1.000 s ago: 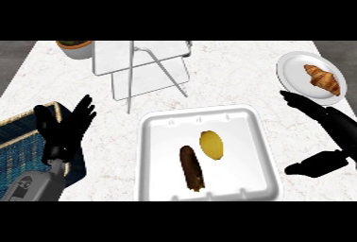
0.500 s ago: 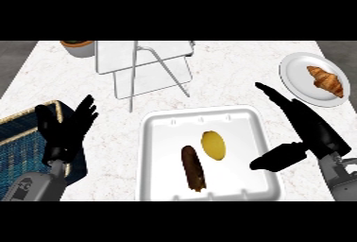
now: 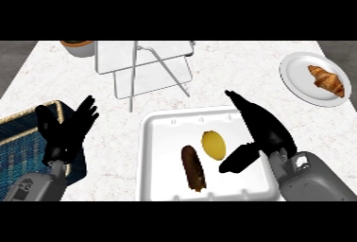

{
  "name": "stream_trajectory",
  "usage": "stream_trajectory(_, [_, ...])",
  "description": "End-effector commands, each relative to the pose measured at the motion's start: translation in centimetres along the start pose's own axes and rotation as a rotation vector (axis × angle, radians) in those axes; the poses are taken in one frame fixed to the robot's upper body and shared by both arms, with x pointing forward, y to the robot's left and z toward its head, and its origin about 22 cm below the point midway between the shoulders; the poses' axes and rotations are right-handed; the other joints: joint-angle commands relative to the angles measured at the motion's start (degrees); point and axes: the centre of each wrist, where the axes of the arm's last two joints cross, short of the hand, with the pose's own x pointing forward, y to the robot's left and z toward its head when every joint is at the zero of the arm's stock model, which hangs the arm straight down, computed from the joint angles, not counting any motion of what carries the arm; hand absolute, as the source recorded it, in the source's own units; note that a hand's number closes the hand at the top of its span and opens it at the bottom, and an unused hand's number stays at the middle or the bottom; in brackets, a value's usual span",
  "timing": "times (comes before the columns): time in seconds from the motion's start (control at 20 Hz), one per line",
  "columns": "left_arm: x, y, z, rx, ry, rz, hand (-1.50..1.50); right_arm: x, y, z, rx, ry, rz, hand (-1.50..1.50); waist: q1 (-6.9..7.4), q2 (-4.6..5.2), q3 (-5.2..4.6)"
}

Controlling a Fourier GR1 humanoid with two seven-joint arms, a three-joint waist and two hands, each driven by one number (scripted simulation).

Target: Pick the lemon from the tray and place it in the tiered shelf

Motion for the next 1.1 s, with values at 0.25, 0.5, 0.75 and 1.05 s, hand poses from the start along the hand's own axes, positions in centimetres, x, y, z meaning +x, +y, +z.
stream_trajectory(0.25, [-2.9, 2.1, 1.2, 0.080, 0.129, 0.004, 0.00, -0.1, 3.3, -1.0, 0.000, 0.113, 0.073, -1.50, -0.01, 0.37, -0.68])
stream_trajectory(0.5, [-4.4, 2.8, 2.1, 0.070, 0.126, 0.005, 0.00, 0.6, 4.1, -0.7, -0.028, 0.135, 0.137, -1.50, -0.03, 0.32, -0.71])
stream_trajectory(0.75, [-5.3, 1.5, 1.4, 0.062, 0.121, 0.003, 0.00, 0.4, 6.4, -0.9, -0.042, 0.122, 0.103, -1.50, -0.25, 0.46, -0.70])
stream_trajectory(1.05, [-3.6, 2.3, 0.7, 0.057, 0.120, 0.004, 0.00, 0.2, 8.2, -3.4, -0.049, 0.169, 0.144, -1.50, 0.14, 0.61, -0.69])
